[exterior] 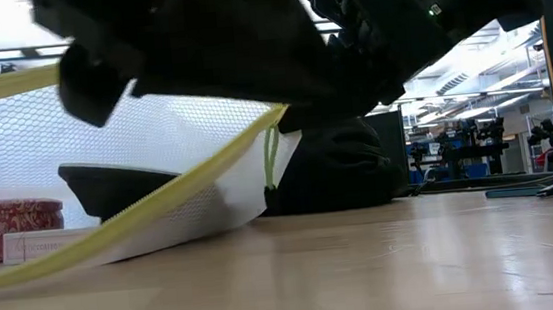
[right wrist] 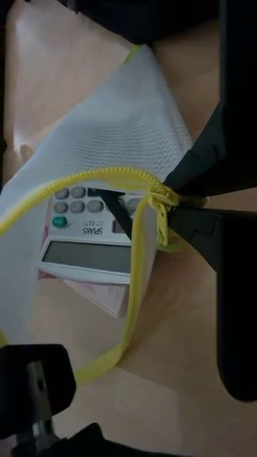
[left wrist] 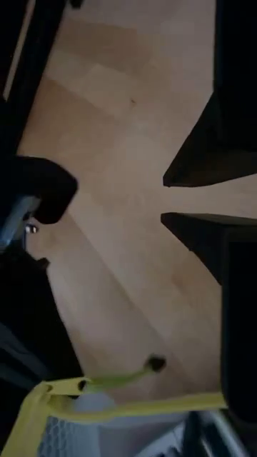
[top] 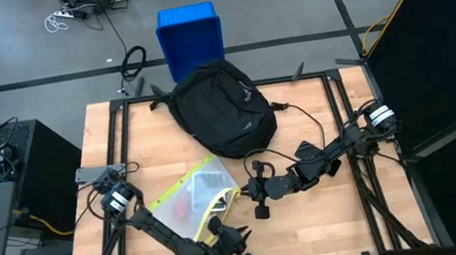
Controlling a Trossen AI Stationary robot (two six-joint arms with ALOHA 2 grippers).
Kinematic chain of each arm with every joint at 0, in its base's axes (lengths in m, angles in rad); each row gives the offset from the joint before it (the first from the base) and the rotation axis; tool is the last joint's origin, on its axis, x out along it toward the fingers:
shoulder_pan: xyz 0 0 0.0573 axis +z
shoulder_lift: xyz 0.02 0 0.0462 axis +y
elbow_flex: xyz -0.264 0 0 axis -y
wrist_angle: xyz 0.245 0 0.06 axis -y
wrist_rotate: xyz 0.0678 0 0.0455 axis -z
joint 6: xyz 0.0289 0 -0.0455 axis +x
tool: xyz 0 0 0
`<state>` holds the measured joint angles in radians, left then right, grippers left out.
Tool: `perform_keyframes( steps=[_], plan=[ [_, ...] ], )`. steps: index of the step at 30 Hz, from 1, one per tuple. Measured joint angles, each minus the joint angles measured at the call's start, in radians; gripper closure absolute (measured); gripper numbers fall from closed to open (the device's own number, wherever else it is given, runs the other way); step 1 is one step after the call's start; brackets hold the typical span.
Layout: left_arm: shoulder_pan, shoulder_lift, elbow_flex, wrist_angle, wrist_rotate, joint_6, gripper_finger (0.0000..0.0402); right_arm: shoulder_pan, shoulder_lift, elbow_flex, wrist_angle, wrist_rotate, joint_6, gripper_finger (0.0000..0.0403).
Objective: Unpack backpack
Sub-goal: Close the yellow zip bag
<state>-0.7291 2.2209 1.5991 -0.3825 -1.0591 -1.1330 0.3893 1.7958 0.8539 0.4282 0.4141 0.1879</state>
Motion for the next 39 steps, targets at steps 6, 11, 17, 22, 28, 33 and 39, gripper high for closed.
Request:
perform_keyframes(
  steps=[6, 11, 17, 22, 28, 33, 39],
  plan=[
    [0.034, 0.004, 0.000, 0.021, 0.029, 0.029, 0.0352, 0.006, 0.000, 0.000, 0.000, -0.086, 0.002, 0.0403],
    [0.032, 0.004, 0.000, 0.033, 0.109, 0.069, 0.0298, 0.011, 0.000, 0.000, -0.002, -0.103, -0.011, 0.0403],
    [0.016, 0.004, -0.001, -0.002, 0.169, -0.048, 0.0219, 0.016, 0.000, 0.000, -0.004, -0.191, -0.036, 0.0403],
    [-0.010, 0.003, -0.001, -0.008, 0.173, -0.069, 0.0185, 0.016, 0.000, 0.000, -0.004, -0.201, -0.053, 0.0403],
    [-0.030, 0.004, -0.001, -0.109, 0.119, -0.213, 0.0184, 0.014, 0.000, 0.000, 0.002, -0.201, -0.066, 0.0403],
    [-0.023, 0.003, -0.001, -0.158, 0.071, -0.237, 0.0184, 0.014, 0.000, 0.000, 0.015, -0.200, -0.067, 0.0403],
    [0.011, 0.010, -0.001, -0.245, 0.075, -0.259, 0.0184, 0.014, 0.000, 0.000, 0.032, -0.198, -0.087, 0.0403]
  ],
)
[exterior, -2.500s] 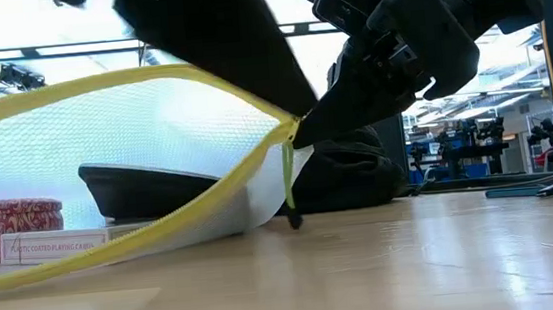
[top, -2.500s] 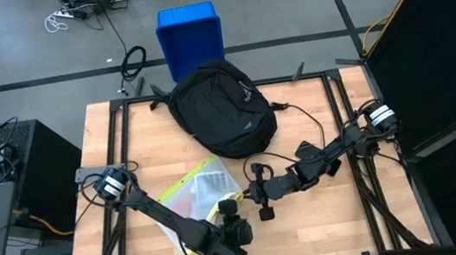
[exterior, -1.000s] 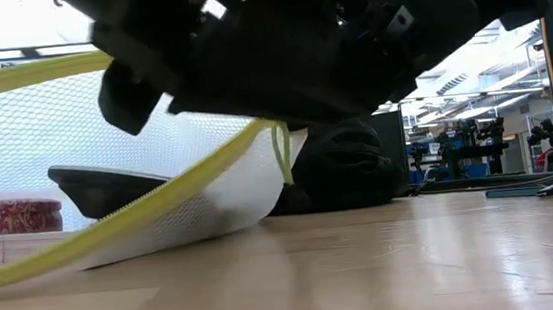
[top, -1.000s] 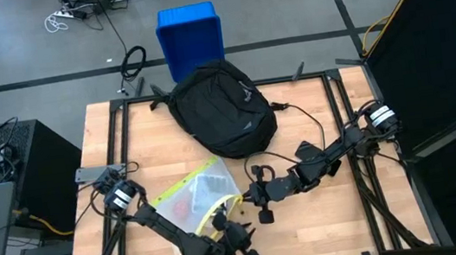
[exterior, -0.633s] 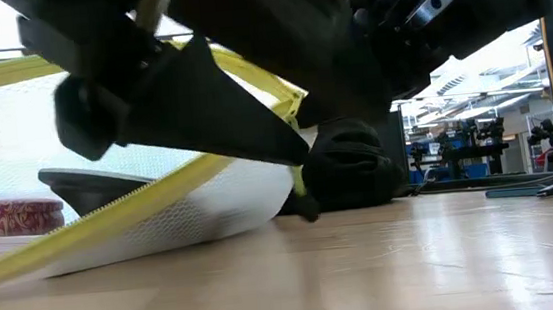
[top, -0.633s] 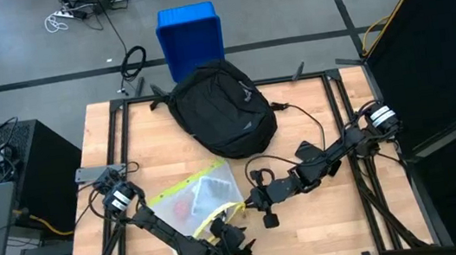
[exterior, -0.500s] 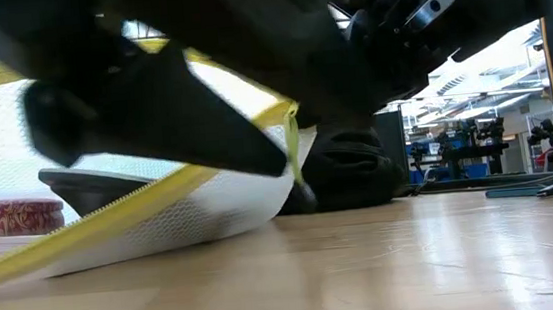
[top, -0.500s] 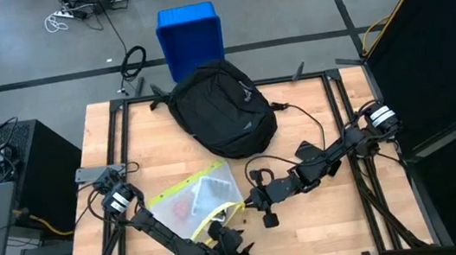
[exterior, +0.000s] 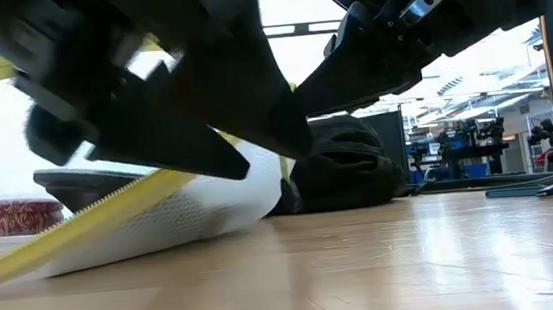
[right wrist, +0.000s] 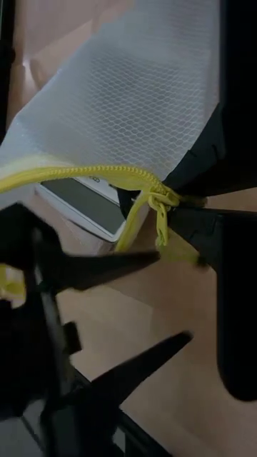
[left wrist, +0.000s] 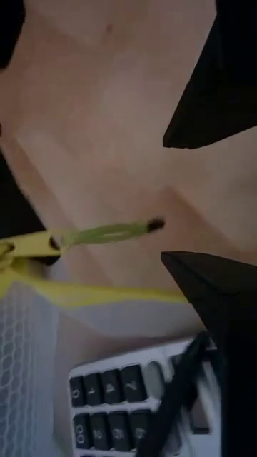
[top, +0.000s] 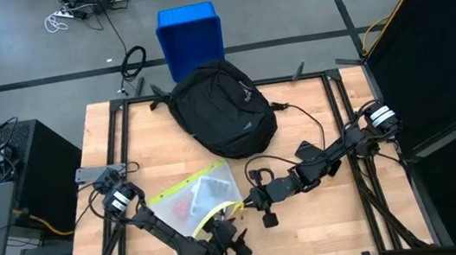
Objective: Unpack backpack
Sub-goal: Close the yellow zip bag
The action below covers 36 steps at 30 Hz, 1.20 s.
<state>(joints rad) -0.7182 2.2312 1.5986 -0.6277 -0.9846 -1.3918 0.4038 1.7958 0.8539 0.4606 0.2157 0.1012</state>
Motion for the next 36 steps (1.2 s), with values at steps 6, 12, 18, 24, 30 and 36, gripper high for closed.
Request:
perform_keyframes(
  steps=[6, 12, 18, 24, 30, 36],
  plan=[
    [0.035, 0.037, 0.000, 0.010, 0.014, 0.009, 0.0183, 0.000, 0.000, 0.000, 0.021, 0.001, -0.001, 0.0403],
    [0.054, 0.054, 0.000, 0.007, 0.008, -0.001, 0.0183, 0.001, 0.000, 0.000, 0.024, 0.004, 0.000, 0.0403],
    [0.056, 0.054, 0.000, -0.013, -0.059, -0.010, 0.0183, 0.009, 0.000, 0.000, 0.025, 0.004, 0.003, 0.0403],
    [0.066, 0.054, 0.000, -0.045, -0.122, -0.050, 0.0183, 0.014, 0.000, 0.000, 0.037, 0.004, 0.003, 0.0403],
    [0.096, 0.054, 0.000, -0.043, -0.125, -0.050, 0.0193, 0.014, 0.000, 0.000, 0.056, 0.004, 0.002, 0.0403],
    [0.115, 0.053, 0.000, -0.049, -0.055, -0.048, 0.0289, 0.014, 0.000, 0.000, 0.058, -0.001, 0.001, 0.0403]
  ],
)
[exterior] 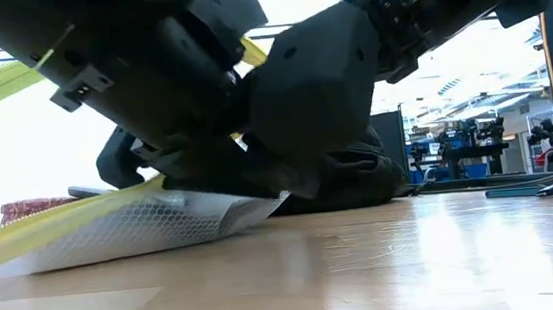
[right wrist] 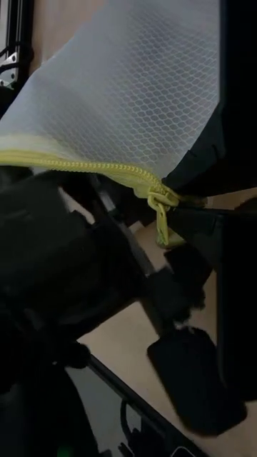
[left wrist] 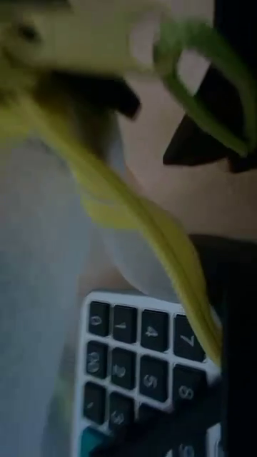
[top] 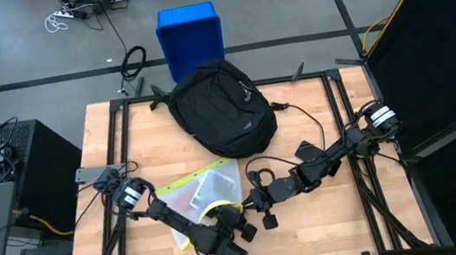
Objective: Unpack backpack
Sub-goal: Close the yellow zip bag
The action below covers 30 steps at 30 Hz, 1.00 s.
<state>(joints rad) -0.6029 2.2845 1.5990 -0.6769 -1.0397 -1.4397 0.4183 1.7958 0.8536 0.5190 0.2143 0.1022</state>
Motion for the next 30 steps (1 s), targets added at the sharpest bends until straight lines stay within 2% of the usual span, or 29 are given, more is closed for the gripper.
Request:
perform_keyframes(
  steps=[3, 5, 17, 21, 26, 30],
  plan=[
    [0.002, 0.000, 0.000, 0.000, 0.054, 0.037, 0.0365, 0.000, 0.000, 0.000, 0.000, -0.004, -0.005, 0.0403],
    [0.002, 0.000, 0.000, 0.000, 0.064, 0.054, 0.0391, -0.001, 0.000, 0.000, 0.000, -0.006, -0.017, 0.0403],
    [-0.003, 0.000, 0.000, 0.034, 0.092, 0.130, 0.0402, -0.001, 0.000, 0.000, -0.010, -0.002, -0.091, 0.0399],
    [-0.008, 0.000, 0.000, 0.050, 0.091, 0.132, 0.0402, 0.012, -0.002, 0.000, -0.114, 0.002, -0.171, 0.0385],
    [-0.027, 0.000, 0.009, 0.124, 0.091, 0.189, 0.0402, 0.027, -0.004, 0.001, -0.299, 0.048, -0.186, 0.0369],
    [-0.032, 0.000, 0.010, 0.162, 0.092, 0.215, 0.0402, 0.054, -0.004, 0.001, -0.381, 0.082, -0.193, 0.0351]
  ],
)
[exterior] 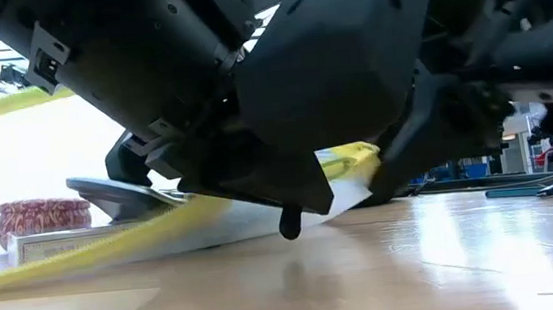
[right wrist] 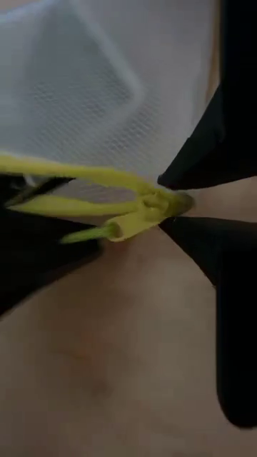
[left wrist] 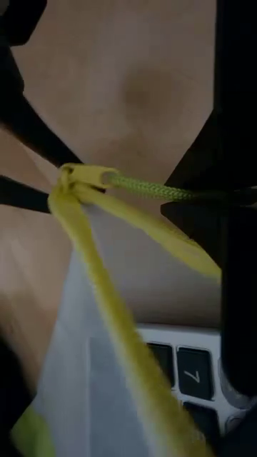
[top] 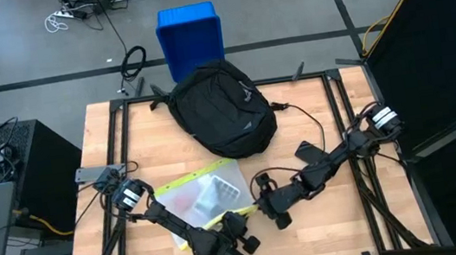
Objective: Unpack backpack
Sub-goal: Close the yellow zip bag
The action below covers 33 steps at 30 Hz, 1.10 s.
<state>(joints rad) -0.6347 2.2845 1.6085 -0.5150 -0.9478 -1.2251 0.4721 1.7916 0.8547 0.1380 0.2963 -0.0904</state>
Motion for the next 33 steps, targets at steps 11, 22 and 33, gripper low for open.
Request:
perform_keyframes(
  steps=[11, 22, 33],
  plan=[
    [-0.009, 0.000, 0.000, 0.194, 0.009, 0.162, 0.0402, 0.065, 0.000, -0.001, -0.042, 0.244, -0.069, 0.0313],
    [-0.010, 0.000, 0.000, 0.292, 0.064, 0.252, 0.0402, 0.147, 0.000, -0.002, -0.120, 0.236, -0.057, 0.0306],
    [-0.009, -0.042, 0.000, 0.277, 0.113, 0.257, 0.0402, 0.218, 0.000, -0.002, -0.126, 0.289, 0.014, 0.0306]
  ],
)
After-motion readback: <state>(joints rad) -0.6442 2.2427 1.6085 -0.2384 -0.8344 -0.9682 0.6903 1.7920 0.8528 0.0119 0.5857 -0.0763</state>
